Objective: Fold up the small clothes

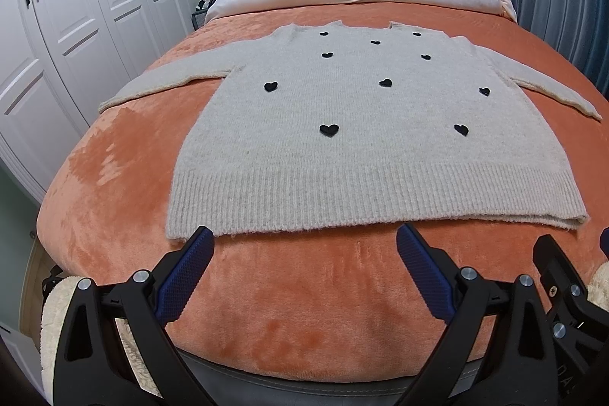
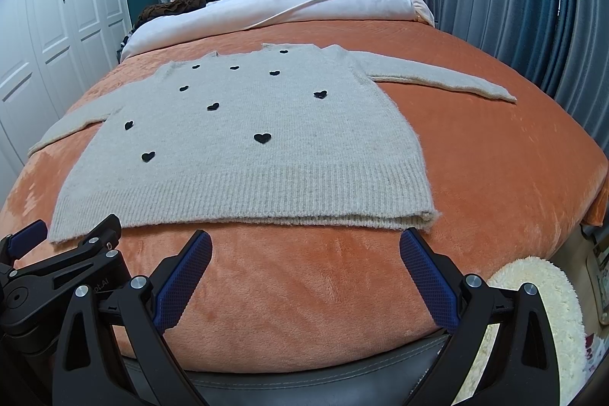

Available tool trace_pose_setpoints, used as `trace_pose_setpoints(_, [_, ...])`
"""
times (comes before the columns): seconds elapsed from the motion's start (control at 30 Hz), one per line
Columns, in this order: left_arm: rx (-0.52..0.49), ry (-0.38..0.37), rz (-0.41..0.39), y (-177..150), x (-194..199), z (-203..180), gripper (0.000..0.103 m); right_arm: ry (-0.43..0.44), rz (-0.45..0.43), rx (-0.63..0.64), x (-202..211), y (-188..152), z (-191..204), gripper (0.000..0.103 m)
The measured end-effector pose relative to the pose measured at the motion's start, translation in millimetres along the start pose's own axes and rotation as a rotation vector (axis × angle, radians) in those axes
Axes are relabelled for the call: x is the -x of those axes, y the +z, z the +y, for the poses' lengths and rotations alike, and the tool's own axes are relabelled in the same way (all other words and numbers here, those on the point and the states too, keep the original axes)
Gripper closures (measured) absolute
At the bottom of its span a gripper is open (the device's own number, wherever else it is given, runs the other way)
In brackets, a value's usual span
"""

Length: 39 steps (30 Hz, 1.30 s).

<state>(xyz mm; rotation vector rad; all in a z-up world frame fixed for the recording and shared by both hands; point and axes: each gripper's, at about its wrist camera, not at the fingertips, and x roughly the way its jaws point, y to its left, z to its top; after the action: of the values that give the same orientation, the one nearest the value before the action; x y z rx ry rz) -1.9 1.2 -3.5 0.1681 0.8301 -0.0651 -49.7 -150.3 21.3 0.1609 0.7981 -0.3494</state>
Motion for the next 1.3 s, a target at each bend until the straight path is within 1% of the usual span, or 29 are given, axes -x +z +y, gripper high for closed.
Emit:
trace_pose_setpoints(1.13, [0.0, 0.003, -0.001, 2, 2, -1, 0.009, 0.001, 0.003, -0.005, 0, -1, -3, 0.005])
trace_pose_setpoints(1.2, [0.005, -0.006, 0.011, 1, 0, 1, 0.008, 0.015, 0.01, -0.004, -2, -1, -4, 0.005])
trace_pose_setpoints(1.3, [0.035, -0.029, 0.039, 1, -5, 10, 0.005, 0.092, 0.049, 0.005, -12, 1, -8, 0.005])
